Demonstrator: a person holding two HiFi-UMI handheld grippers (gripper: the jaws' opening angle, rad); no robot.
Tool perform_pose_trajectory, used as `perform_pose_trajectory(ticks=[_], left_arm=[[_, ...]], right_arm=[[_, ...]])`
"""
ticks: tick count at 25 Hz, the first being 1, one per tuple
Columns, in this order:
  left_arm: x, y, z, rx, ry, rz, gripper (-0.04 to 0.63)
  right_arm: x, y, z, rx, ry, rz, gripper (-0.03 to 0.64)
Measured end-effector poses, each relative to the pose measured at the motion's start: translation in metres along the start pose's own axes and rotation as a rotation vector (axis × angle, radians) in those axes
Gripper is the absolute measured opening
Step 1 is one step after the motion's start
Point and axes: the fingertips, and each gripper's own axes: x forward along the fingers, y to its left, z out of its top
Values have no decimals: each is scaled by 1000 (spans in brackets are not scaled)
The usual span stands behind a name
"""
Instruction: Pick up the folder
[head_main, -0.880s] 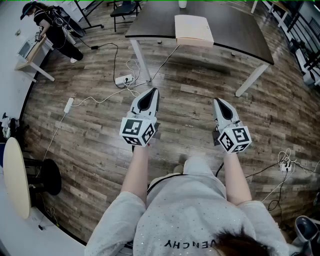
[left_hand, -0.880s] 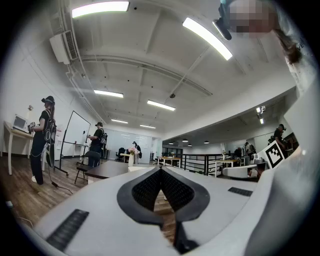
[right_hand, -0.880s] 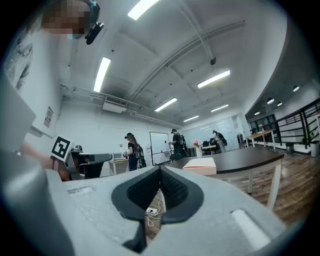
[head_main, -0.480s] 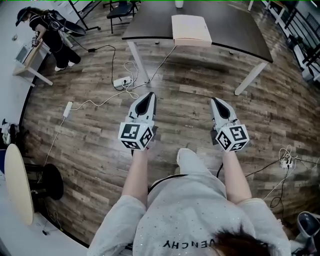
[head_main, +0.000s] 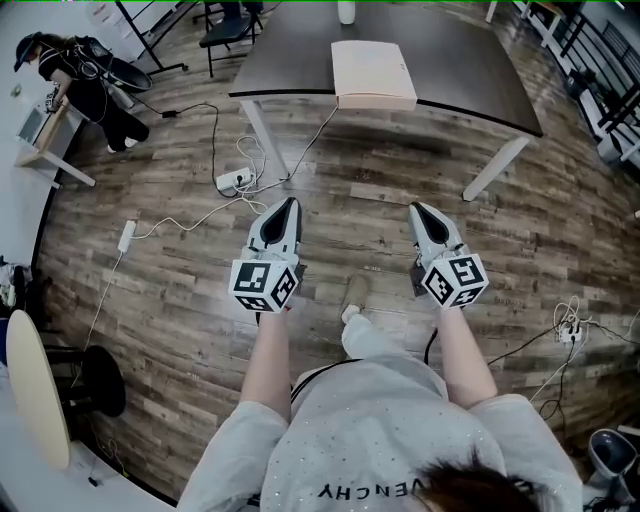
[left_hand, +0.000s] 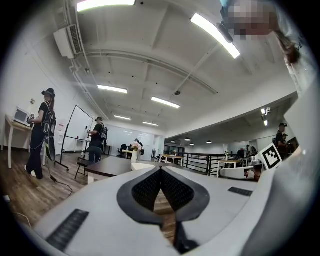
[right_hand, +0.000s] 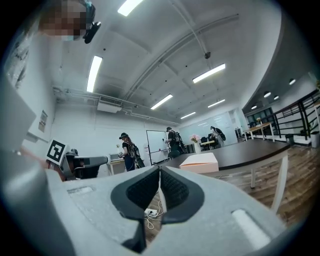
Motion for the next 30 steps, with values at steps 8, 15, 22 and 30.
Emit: perform_pose_trajectory(ticks=[8,15,22,30], left_arm=[[60,43,0,-16,11,12,-2],[119,77,-5,-29,30,16,-2],[184,108,-16,-41,51,0,-2],[250,124,-31,-48,68,-37,-2]], right_arm=[[71,-35,-8,73,32,9,106],[131,-72,-14,150,57,5,164],[189,-111,-25,235,69,-11,208],[234,-149,-36,303,69,-33,239]])
